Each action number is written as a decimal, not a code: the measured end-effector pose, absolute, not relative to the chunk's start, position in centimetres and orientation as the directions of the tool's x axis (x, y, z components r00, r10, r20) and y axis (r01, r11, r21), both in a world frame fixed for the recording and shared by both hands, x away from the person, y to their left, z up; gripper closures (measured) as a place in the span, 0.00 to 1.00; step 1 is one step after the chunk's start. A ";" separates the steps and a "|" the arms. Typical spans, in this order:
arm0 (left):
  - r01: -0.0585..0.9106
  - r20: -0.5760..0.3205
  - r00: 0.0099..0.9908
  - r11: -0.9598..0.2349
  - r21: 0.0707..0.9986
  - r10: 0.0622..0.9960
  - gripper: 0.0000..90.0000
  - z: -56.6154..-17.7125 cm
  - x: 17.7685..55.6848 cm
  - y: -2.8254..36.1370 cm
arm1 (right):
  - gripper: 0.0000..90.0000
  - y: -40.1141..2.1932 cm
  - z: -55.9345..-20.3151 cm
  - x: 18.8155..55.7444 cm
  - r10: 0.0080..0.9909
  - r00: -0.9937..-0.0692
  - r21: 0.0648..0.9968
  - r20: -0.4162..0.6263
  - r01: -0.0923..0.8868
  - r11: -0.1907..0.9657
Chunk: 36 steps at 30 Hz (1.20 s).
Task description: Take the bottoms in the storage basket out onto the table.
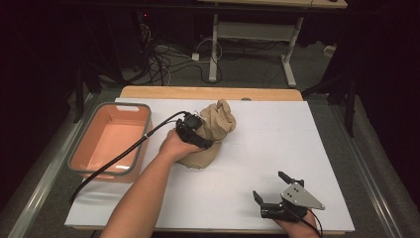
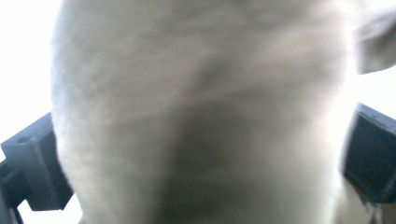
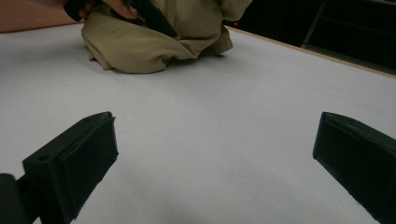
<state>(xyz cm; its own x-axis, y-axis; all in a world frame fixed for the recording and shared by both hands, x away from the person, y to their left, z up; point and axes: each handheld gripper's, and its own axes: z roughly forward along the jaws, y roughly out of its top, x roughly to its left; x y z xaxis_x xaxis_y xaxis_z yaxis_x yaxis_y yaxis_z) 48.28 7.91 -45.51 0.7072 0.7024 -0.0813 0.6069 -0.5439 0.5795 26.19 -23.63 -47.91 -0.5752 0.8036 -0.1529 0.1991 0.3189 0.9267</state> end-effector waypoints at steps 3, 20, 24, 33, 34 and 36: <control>0.592 -0.079 0.713 -0.538 0.600 0.697 0.00 -44.9 47.8 7.8 | 0.01 -23.6 -47.8 26.2 0.807 -0.572 0.927 -0.151 0.201 0.315; 0.541 -0.076 0.721 -0.491 0.683 0.688 0.00 -43.4 45.5 8.7 | 0.01 -23.6 -47.5 26.0 0.806 -0.571 0.932 -0.152 0.188 0.310; 0.524 -0.076 0.722 -0.472 0.709 0.688 0.00 -43.2 44.7 9.1 | 0.01 -23.6 -47.4 26.0 0.807 -0.571 0.933 -0.151 0.188 0.308; 0.467 -0.067 0.711 -0.398 0.790 0.700 0.00 -43.2 42.4 10.0 | 0.01 -23.6 -47.4 25.9 0.806 -0.571 0.934 -0.152 0.183 0.307; 0.459 -0.065 0.710 -0.391 0.798 0.702 0.00 -43.3 42.1 10.2 | 0.01 -23.6 -47.4 25.9 0.806 -0.571 0.934 -0.153 0.184 0.307; 0.443 -0.066 0.713 -0.376 0.814 0.698 0.00 -43.5 41.5 10.5 | 0.01 -23.6 -47.4 25.9 0.807 -0.571 0.934 -0.152 0.184 0.306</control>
<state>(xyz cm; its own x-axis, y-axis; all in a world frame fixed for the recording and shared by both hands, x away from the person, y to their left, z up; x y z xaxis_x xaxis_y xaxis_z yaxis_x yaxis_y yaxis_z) 41.45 10.55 -43.47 0.7135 0.6976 -0.0661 0.4428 -0.3758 0.8140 25.88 -23.57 -47.36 -0.5709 0.8069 -0.1517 0.1845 0.3061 0.9340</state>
